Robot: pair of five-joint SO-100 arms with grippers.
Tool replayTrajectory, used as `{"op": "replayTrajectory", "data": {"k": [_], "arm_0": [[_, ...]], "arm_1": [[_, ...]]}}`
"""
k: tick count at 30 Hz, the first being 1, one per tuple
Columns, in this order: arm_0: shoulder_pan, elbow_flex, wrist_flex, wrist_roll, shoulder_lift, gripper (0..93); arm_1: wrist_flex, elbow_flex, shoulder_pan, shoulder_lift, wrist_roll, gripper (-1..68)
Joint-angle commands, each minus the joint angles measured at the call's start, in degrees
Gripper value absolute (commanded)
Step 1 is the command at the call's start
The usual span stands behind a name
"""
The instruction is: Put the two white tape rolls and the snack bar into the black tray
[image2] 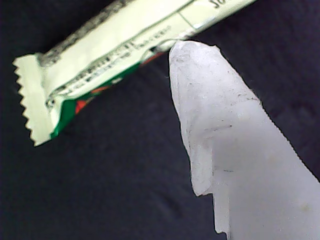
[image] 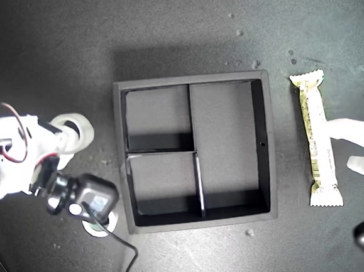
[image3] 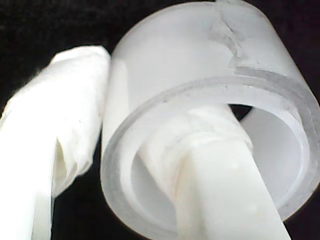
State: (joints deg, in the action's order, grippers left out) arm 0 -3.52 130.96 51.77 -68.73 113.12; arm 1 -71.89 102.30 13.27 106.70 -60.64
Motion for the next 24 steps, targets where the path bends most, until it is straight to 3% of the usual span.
{"op": "replayTrajectory", "data": {"k": [1, 4, 7, 13, 17, 24], "arm_0": [[-0.09, -0.35, 0.88, -0.62, 3.34, 0.0], [-0.09, -0.35, 1.58, -0.88, 4.31, 0.0], [-0.18, -0.35, 1.67, -1.05, 4.57, 0.0], [0.26, -3.16, 2.99, -0.26, 2.2, 0.0], [-0.09, -6.24, 4.92, 0.35, 0.79, 0.0], [0.26, -12.13, 11.16, 1.93, 1.76, 0.0]], "arm_1": [[-1.32, -3.34, 0.0, -2.46, 33.4, 25.4], [-1.58, -3.08, -3.34, -2.46, 24.61, 23.2], [-2.64, -4.04, -9.23, -2.29, 0.62, 22.4], [-6.94, -4.83, -10.81, -2.37, -26.1, 17.1], [-6.77, -3.6, -11.78, -2.46, -22.76, 17.8], [-6.68, -4.39, -8.35, -2.55, -2.37, 22.6]]}}
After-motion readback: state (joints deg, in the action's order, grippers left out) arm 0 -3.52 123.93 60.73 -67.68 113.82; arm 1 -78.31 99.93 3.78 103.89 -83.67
